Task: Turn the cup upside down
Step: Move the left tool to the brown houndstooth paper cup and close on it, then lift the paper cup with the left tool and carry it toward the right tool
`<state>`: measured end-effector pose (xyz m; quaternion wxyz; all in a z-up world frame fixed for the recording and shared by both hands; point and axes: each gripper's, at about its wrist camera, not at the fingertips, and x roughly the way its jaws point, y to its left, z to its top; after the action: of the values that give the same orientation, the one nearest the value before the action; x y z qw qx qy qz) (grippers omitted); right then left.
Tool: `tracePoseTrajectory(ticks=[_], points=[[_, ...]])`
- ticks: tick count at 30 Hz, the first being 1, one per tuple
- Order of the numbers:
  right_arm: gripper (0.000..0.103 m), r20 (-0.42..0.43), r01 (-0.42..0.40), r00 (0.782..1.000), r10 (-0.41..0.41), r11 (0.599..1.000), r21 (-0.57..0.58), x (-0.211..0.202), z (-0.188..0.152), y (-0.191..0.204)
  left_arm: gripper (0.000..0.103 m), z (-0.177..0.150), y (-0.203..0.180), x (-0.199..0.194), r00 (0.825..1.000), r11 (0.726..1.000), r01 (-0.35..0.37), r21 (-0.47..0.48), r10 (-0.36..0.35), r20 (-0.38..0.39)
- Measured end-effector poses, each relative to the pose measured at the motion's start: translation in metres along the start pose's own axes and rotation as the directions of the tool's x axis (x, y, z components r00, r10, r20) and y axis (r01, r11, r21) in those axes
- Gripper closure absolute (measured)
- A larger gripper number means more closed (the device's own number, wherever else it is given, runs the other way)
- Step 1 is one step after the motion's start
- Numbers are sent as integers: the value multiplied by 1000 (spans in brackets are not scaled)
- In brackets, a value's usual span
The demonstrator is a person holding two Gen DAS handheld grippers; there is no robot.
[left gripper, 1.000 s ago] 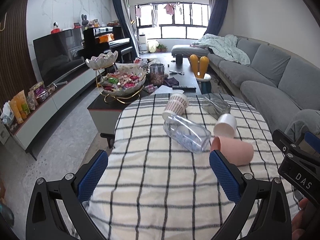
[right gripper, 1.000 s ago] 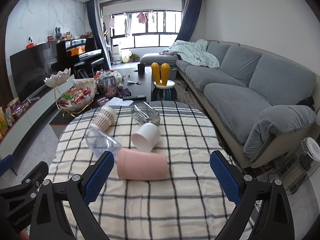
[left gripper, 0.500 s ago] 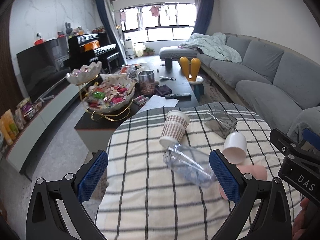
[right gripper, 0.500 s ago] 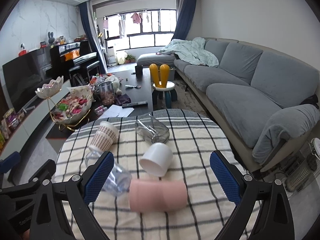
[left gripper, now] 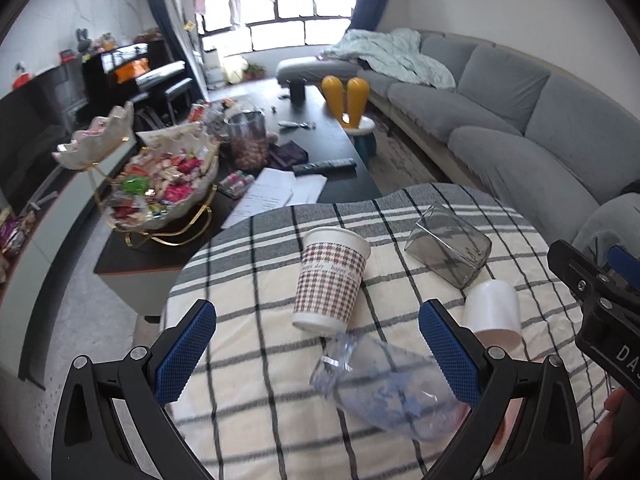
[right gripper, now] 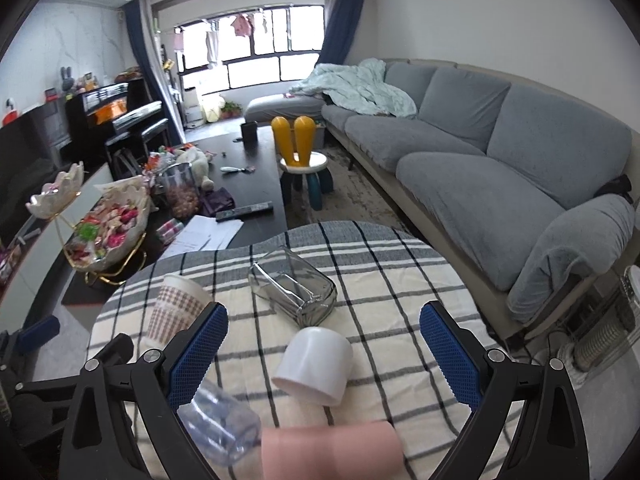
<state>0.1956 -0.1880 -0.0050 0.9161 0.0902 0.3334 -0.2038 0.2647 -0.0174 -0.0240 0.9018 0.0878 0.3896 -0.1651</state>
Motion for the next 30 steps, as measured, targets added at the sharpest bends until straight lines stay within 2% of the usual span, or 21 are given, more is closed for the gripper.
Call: tracePoseTrajectory(ticks=[4, 11, 14, 17, 21, 24, 27, 28, 30], points=[[6, -43, 18, 999, -17, 1000, 24, 21, 2, 5, 0, 11, 1, 27, 999, 999, 19, 29, -18, -37], [6, -109, 36, 994, -29, 998, 61, 50, 4, 8, 0, 18, 1, 77, 984, 994, 91, 61, -80, -161], [6, -128, 29, 992, -20, 997, 73, 58, 3, 10, 1, 17, 5, 94, 973, 992, 122, 38, -112, -202], [6, -141, 22, 990, -11, 997, 79, 65, 2, 13, 1, 17, 8, 106, 970, 992, 118, 34, -107, -219], [6, -166, 13, 986, 1, 997, 81, 74, 0, 16, 4, 14, 12, 123, 955, 990, 140, 10, -132, -266], [6, -170, 12, 985, 3, 996, 86, 77, -1, 17, 14, 14, 12, 128, 950, 988, 152, -6, -148, -274], [6, -171, 11, 985, 4, 996, 87, 77, 0, 18, 38, 15, 15, 131, 947, 987, 160, -29, -162, -279], [6, -174, 10, 985, 6, 996, 92, 77, -1, 18, 42, 15, 16, 131, 943, 985, 168, -39, -172, -284], [6, -180, 8, 984, 9, 995, 97, 79, -2, 20, 43, 15, 17, 131, 942, 983, 176, -50, -183, -283]])
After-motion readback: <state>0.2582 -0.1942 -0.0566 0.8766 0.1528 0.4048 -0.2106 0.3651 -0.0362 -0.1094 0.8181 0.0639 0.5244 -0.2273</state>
